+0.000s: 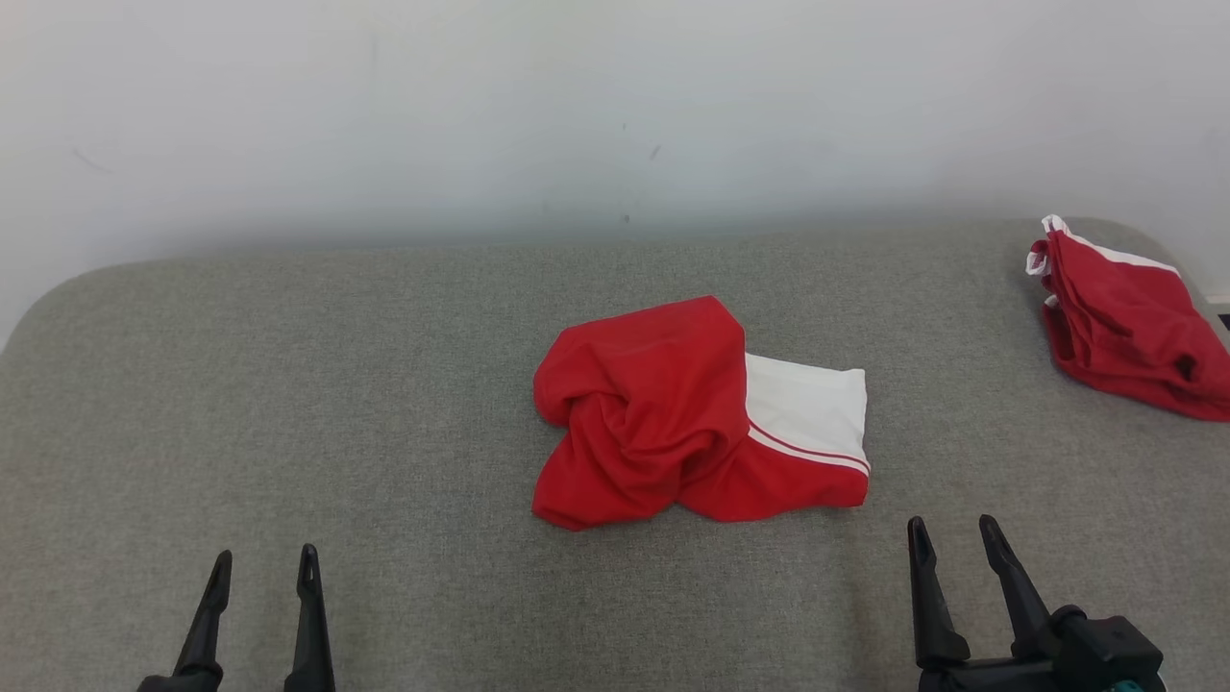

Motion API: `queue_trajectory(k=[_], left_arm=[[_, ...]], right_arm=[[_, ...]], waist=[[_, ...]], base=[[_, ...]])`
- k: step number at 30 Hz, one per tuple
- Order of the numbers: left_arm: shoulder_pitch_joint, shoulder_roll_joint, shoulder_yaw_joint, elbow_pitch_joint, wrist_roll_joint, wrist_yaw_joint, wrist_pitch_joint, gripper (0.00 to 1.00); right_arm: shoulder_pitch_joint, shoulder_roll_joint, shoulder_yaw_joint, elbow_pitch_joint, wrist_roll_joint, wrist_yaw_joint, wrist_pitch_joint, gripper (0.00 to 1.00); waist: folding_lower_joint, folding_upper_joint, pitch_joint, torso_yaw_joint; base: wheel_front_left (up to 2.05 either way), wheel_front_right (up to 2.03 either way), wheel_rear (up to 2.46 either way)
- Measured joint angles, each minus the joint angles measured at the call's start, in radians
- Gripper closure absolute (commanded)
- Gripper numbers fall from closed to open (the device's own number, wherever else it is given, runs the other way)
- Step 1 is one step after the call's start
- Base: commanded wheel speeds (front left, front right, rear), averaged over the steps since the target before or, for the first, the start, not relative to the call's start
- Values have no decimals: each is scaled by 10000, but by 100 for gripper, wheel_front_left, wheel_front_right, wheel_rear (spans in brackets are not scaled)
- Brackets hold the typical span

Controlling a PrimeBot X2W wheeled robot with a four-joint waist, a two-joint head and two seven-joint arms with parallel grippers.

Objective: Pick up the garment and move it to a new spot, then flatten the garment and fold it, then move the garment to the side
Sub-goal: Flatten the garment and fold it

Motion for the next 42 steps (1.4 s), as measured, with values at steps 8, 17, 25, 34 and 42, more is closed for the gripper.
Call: queue_trajectory(k=[8,17,25,34,42], left_arm=[[2,-23,38,-6,31,-27,2,0],[54,-38,61,-73,100,-35,2,0],[76,-50,77,-69,100,-38,2,0],[38,-58,111,10,102,-105,2,0],[-3,-61,94,13,104,-115,2,0]], right_arm=[[48,-17,2,0,0,0,0,0],[64,-27,27,44,2,0,0,0],[75,-21,21,54,2,0,0,0],[87,-15,-2,31,2,0,0,0],[-526,-127,251,155,4,0,0,0]], waist=[[0,0,-3,20],[0,0,-34,3],[0,0,-59,-24],[0,0,-33,25],[0,0,84,93]], base=[[0,0,0],[0,0,0],[0,0,0],[0,0,0],[0,0,0]])
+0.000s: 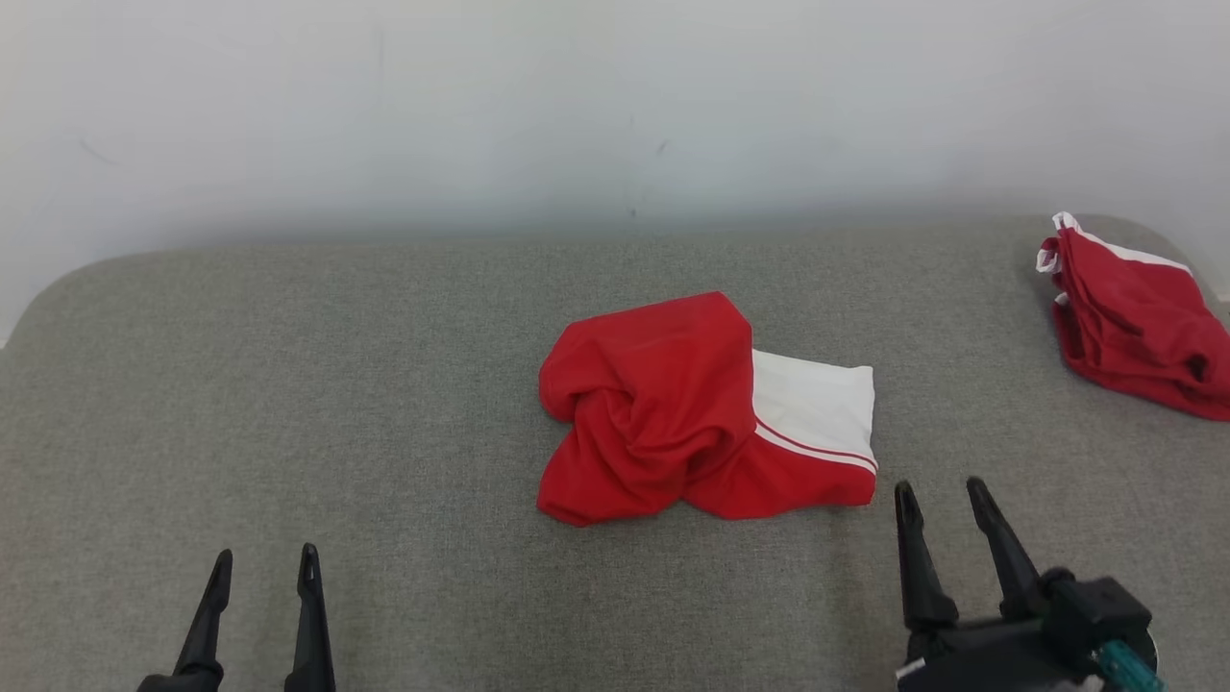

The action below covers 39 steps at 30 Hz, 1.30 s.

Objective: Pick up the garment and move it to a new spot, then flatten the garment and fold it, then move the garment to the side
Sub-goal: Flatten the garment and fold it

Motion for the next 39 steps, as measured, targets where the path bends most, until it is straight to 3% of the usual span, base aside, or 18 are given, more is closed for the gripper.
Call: queue_trajectory(k=[11,22,33,39], left_arm=[[-593,-2,-441,-48,10,-2,0,0],[-1244,-10,-1074,-21,-151,261,-2,0],[-1782,-10,-1344,73,-244,311,0,0],[-1841,-10,-1381,92,-280,359,0,0]], right_arm=[[-3450,-1089,449,1227,-94,0,0,0],[-6201,-2178,694,4541,-71,0,161,0],[-7372,-2454,890,7852,318,0,541,0],[-7607,-2458,959,8987,431,0,619,0]], waist=[[2,0,739,216],[3,1,1764,667],[2,1,2441,1081],[1,1,2484,1156]], base=[[0,0,0],[0,0,0],[0,0,0],[0,0,0]])
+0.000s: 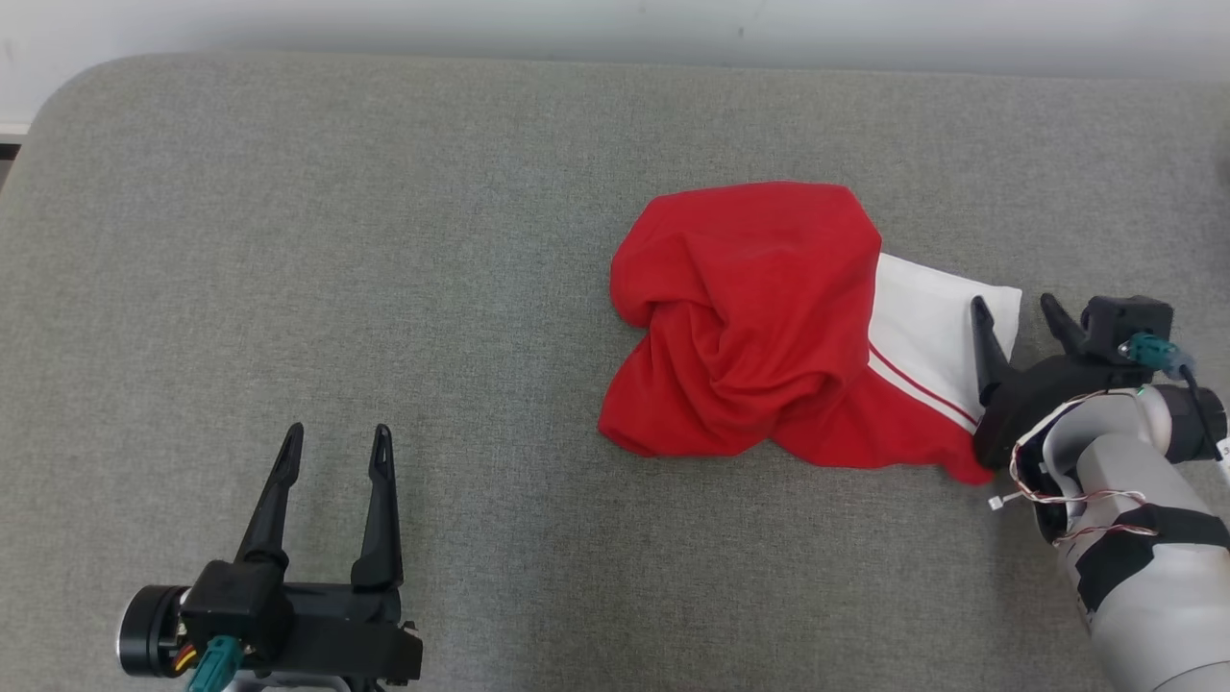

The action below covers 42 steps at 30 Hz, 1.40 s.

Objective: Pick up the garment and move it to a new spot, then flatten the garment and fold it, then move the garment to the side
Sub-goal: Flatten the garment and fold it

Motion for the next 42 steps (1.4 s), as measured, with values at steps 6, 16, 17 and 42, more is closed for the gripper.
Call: queue_trajectory(k=[6,16,17,42], left_arm=[[6,2,-2,65,-8,0,0,0],[287,0,213,171,50,-19,0,0],[360,0,272,167,59,-23,0,0],[1246,-2,675,-159,98,-50,-2,0]], right_arm=[[-65,115,343,512,219,0,52,100],[-391,173,892,59,644,0,-512,100],[-384,199,980,-140,686,0,-548,100],[5582,-1381,4103,-9946,619,2,-596,100]], waist=[[-1,0,-98,-21],[-1,0,-653,-153],[-1,0,-739,-188],[-3,-1,-1942,-1583]], base=[[0,0,0],[0,0,0],[0,0,0],[0,0,0]])
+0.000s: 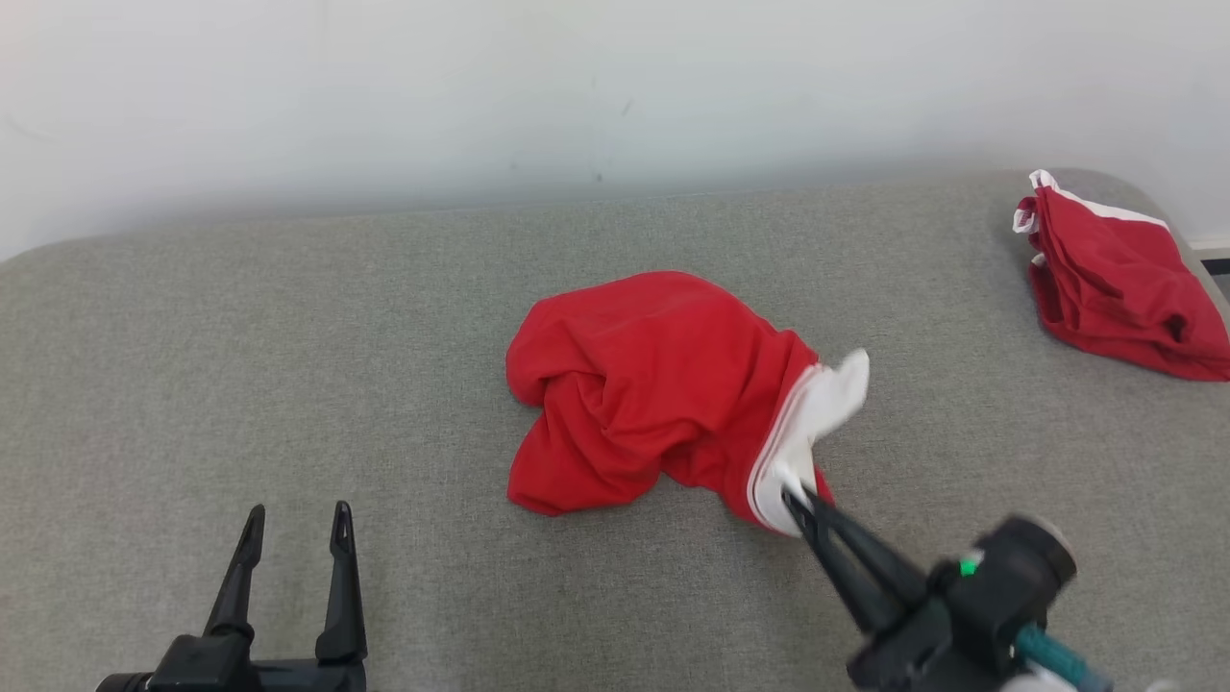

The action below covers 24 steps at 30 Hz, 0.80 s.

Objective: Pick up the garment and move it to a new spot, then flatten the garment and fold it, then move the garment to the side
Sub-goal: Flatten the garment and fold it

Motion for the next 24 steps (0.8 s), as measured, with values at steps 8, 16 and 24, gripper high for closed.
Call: queue_trajectory(k=[8,16,24], left_arm=[[0,0,-17,21,-19,-44,2,0],[53,2,-31,36,-61,-44,0,0],[58,2,-65,75,-88,-40,2,0]], right_arm=[[1977,-495,382,556,-213,0,4,100],[2701,-485,-813,1312,-205,-2,4,47],[2733,-165,-1753,608,-61,0,2,0]], waist=[[0,0,18,-81],[0,0,22,-169],[2,0,-93,-184]], base=[[0,0,0],[0,0,0],[0,0,0]])
